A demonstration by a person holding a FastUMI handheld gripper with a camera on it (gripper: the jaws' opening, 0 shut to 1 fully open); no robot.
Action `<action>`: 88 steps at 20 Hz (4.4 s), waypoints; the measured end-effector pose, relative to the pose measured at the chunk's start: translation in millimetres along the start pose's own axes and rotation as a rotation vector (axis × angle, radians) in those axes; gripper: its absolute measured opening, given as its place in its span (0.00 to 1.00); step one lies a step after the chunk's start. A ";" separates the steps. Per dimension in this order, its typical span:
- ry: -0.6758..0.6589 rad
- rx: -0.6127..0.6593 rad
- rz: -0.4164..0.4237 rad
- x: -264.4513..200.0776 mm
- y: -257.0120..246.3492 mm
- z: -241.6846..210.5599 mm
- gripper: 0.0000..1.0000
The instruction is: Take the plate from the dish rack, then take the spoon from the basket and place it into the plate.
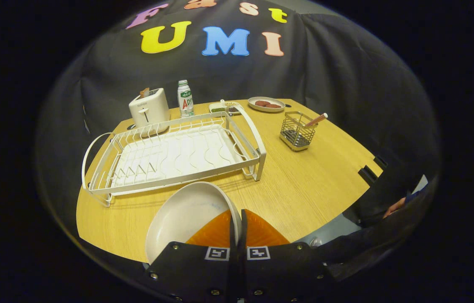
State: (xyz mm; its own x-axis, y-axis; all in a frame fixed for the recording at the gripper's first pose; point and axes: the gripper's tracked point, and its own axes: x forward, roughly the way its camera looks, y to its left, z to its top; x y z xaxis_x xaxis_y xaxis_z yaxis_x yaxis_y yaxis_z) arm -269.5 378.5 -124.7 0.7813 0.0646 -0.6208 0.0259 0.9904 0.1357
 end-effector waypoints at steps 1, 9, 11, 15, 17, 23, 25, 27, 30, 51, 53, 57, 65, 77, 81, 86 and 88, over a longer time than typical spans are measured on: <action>0.015 0.016 0.004 6.2 -0.8 -4.0 0.01; 0.073 0.006 -0.015 27.4 -11.3 -22.1 0.06; 0.054 -0.005 -0.008 24.8 -13.2 -11.5 0.07; -0.018 -0.017 -0.049 17.3 -35.8 27.7 0.07; -0.050 -0.019 -0.072 18.7 -52.0 49.9 0.07; -0.127 -0.027 -0.161 36.9 -118.1 110.2 0.06; -0.136 -0.029 -0.188 47.2 -139.4 126.9 0.09; -0.147 -0.037 -0.201 58.2 -157.9 143.7 0.11; -0.160 -0.037 -0.218 70.6 -183.7 162.3 0.23; -0.177 -0.073 -0.043 140.5 -214.1 200.6 0.20; -0.170 -0.083 -0.016 137.9 -208.2 198.5 0.18; -0.188 -0.148 0.006 133.2 -198.7 203.7 0.06; -0.224 -0.192 -0.040 103.7 -203.3 216.3 0.02; -0.311 -0.234 -0.034 28.5 -179.0 234.7 0.02; -0.368 -0.304 0.040 -5.9 -135.7 240.3 0.02; -0.421 -0.406 0.213 -52.2 -65.5 221.3 0.02; -0.422 -0.445 0.295 -70.7 -38.7 201.3 0.02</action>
State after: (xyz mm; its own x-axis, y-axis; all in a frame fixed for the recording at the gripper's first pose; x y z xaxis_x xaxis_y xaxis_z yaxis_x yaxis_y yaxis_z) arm -200.2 311.0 69.4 0.8951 0.3760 -0.2397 -0.4140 0.9004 -0.1336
